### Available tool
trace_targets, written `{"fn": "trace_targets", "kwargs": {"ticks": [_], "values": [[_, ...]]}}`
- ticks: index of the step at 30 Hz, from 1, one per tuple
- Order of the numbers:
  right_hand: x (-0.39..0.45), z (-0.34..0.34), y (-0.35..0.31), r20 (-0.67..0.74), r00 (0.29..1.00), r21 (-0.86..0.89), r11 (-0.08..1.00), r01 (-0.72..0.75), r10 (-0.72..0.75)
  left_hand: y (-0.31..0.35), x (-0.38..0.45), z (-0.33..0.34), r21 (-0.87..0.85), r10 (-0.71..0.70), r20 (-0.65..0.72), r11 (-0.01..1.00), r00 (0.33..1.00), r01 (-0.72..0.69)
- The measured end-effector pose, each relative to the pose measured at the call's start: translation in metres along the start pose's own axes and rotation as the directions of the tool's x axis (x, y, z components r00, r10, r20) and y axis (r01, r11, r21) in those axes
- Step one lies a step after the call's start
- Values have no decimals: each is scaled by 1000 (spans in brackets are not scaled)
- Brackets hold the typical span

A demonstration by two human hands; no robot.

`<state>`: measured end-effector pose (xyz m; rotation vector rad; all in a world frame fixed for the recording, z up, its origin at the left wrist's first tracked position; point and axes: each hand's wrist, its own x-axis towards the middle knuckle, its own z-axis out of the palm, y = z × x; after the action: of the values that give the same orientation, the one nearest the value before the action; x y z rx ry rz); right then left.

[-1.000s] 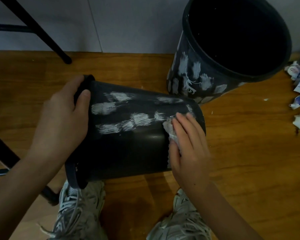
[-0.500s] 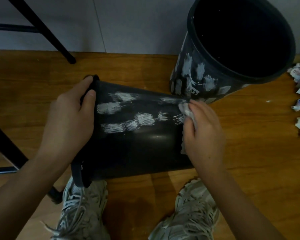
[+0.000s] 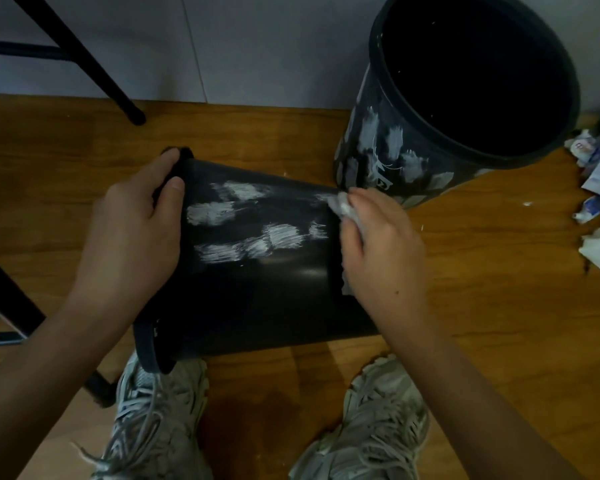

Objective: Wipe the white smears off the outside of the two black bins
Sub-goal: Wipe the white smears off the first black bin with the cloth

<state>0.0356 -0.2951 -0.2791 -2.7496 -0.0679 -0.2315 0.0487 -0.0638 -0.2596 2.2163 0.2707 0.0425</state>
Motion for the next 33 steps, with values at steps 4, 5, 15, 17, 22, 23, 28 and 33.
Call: {"fn": "trace_targets", "kwargs": {"ticks": [4,5,15,17,22,23,28,33], "values": [[-28,8,-11,-30,981,72,979,192,-190,-1,3,0,-18,1,0,1000,1000,-1],[-38,9,-7,-65,974,77,972,221,-217,-2,2,-1,-21,-1,0,1000,1000,1],[-19,8,-10,-52,981,34,982,188,-186,-1,-2,-1,-12,2,18,1000,1000,-2],[-36,7,-7,-71,969,17,971,239,-237,2,-3,-1,-19,-31,13,999,999,32],[-34,11,-5,-113,957,-4,963,270,-269,8,-10,-3,-16,-38,27,999,999,38],[-27,11,-9,-106,964,3,969,245,-244,8,-9,-3,-13,-38,32,999,999,38],[-17,10,-18,-44,974,23,974,224,-223,8,-5,-3,4,-28,25,1000,999,28],[-49,8,-10,-82,958,4,961,277,-275,7,-8,-4,-31,-34,32,999,999,35]]}}
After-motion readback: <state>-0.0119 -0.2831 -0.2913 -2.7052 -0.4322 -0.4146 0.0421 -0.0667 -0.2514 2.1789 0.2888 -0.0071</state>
